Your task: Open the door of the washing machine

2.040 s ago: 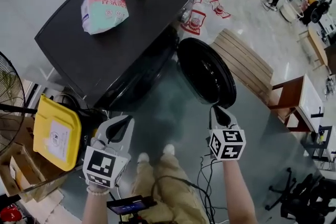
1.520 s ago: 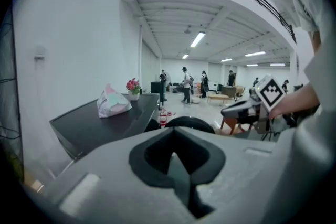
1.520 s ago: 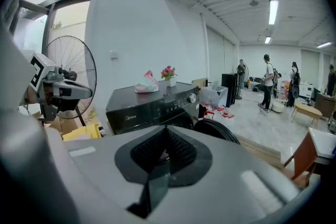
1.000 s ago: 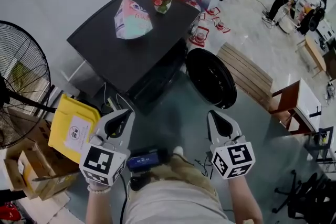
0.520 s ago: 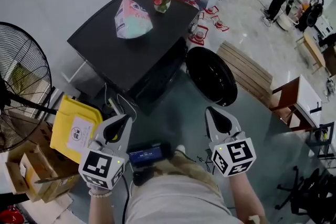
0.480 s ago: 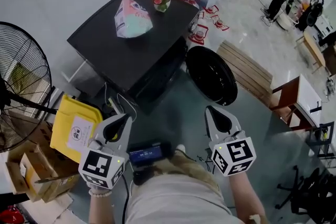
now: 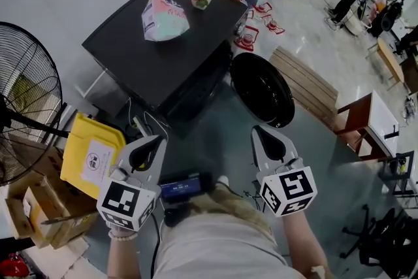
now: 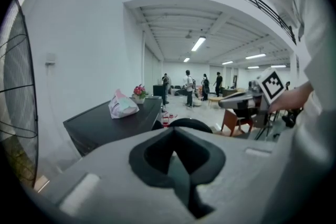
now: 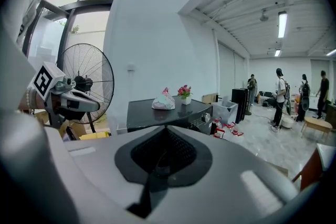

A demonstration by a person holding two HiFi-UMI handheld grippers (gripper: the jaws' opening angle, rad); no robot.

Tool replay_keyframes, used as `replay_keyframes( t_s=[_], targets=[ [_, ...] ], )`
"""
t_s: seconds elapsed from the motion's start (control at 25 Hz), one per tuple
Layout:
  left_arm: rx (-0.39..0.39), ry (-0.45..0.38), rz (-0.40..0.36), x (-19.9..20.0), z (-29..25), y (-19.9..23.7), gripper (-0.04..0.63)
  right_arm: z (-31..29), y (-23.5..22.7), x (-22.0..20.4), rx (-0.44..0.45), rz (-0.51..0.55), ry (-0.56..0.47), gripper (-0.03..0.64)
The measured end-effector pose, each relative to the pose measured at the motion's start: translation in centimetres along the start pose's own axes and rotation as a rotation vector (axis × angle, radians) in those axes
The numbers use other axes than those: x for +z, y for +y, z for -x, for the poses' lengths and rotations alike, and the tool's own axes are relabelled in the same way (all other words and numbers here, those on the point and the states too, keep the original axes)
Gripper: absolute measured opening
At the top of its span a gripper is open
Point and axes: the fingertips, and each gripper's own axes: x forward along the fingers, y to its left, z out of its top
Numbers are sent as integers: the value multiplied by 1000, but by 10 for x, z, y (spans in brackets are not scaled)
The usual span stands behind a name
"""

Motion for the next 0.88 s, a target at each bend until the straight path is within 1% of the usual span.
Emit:
replay_keyframes(
  t_s=[0.24, 0.44, 0.88],
  targets=[
    [-5, -2, -5, 1, 0, -2, -6, 3, -6, 0, -20, -10, -6, 5],
    [-6, -5, 1, 0, 0, -4, -7, 5, -7, -4, -30, -5, 13, 5],
    [9, -46, 10, 11, 1, -2, -6, 6, -4, -2, -34, 6, 18, 5]
  ],
)
